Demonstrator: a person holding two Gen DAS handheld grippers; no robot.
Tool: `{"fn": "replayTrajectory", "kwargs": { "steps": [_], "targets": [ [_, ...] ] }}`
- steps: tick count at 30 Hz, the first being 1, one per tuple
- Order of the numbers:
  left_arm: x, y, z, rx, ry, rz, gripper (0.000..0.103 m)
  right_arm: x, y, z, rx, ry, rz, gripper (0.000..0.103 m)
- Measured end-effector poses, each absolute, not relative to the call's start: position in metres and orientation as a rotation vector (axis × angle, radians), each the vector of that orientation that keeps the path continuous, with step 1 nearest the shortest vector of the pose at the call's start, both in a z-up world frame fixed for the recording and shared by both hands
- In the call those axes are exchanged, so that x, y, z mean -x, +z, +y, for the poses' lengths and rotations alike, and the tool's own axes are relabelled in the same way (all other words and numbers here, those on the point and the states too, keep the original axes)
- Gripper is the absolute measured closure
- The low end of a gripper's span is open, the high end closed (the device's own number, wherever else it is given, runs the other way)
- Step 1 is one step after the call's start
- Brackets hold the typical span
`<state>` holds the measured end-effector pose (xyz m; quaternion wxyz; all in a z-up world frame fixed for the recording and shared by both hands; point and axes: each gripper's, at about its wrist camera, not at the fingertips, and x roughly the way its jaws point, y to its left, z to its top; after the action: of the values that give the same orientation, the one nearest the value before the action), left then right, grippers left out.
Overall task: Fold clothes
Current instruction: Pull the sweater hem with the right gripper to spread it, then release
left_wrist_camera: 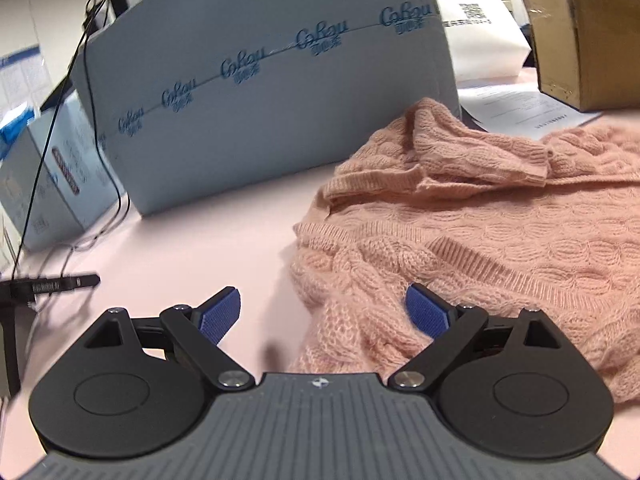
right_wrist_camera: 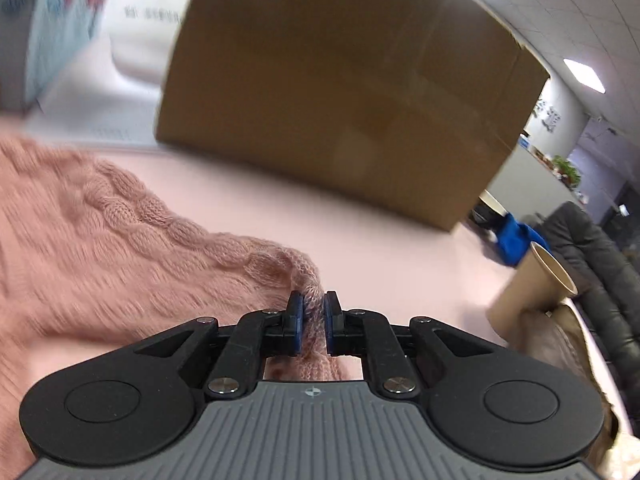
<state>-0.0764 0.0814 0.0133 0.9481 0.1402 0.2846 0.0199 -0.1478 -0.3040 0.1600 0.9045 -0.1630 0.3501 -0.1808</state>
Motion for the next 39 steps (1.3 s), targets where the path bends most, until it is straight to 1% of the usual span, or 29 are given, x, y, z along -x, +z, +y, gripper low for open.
{"fn": "replayTrajectory", "kwargs": {
  "steps": [2,3,4,5,7,10,13,15,18,19,23,24,27,29,31,32,35,37,39],
  "targets": [
    [0.078,0.013,0.083,-0.282,0.038,0.576,0.013,0.145,0.159,-0.305,0.352,-0.36,0.74,0.093],
    [0.08,0.013,0.083,-0.284,0.038,0.572,0.013,0.148,0.16,-0.304,0.359,-0.36,0.742,0.091],
    [0.082,0.013,0.084,-0.286,0.038,0.569,0.013,0.148,0.165,-0.301,0.361,-0.354,0.73,0.085],
    [0.084,0.013,0.084,-0.283,0.038,0.567,0.013,0.15,0.17,-0.299,0.352,-0.349,0.709,0.074],
    [0.086,0.013,0.086,-0.27,0.036,0.569,0.013,0.159,0.187,-0.292,0.309,-0.331,0.632,0.06],
    [0.084,0.012,0.095,-0.207,0.029,0.595,0.013,0.179,0.215,-0.265,0.268,-0.232,0.501,0.06],
    [0.087,0.013,0.102,-0.145,0.043,0.622,0.013,0.187,0.23,-0.229,0.208,-0.045,0.436,0.06],
    [0.09,0.013,0.101,-0.15,0.061,0.616,0.013,0.188,0.231,-0.209,0.138,0.12,0.451,0.059],
    [0.096,0.012,0.093,-0.215,0.09,0.586,0.014,0.179,0.216,-0.182,0.022,0.351,0.545,0.059],
    [0.098,0.012,0.091,-0.224,0.096,0.585,0.014,0.173,0.202,-0.169,0.009,0.425,0.609,0.059],
    [0.109,0.014,0.091,-0.22,0.12,0.598,0.014,0.174,0.17,-0.146,0.109,0.518,0.707,0.059],
    [0.114,0.014,0.09,-0.219,0.121,0.603,0.014,0.175,0.168,-0.147,0.117,0.523,0.705,0.059],
    [0.13,0.017,0.086,-0.255,0.104,0.608,0.015,0.172,0.164,-0.156,0.105,0.538,0.714,0.053],
    [0.137,0.02,0.085,-0.279,0.089,0.611,0.017,0.169,0.163,-0.168,0.084,0.556,0.722,0.046],
    [0.139,0.032,0.092,-0.248,0.08,0.602,0.017,0.17,0.162,-0.171,0.108,0.572,0.706,0.043],
    [0.141,0.04,0.096,-0.222,0.076,0.582,0.017,0.17,0.162,-0.17,0.12,0.571,0.698,0.042],
    [0.143,0.07,0.108,-0.194,0.064,0.44,0.013,0.171,0.162,-0.169,0.142,0.559,0.684,0.038],
    [0.14,0.084,0.109,-0.236,0.047,0.37,0.013,0.176,0.164,-0.171,0.135,0.555,0.682,0.036],
    [0.13,0.093,0.104,-0.335,-0.008,0.307,0.013,0.178,0.164,-0.175,0.128,0.555,0.682,0.036]
  ]
}}
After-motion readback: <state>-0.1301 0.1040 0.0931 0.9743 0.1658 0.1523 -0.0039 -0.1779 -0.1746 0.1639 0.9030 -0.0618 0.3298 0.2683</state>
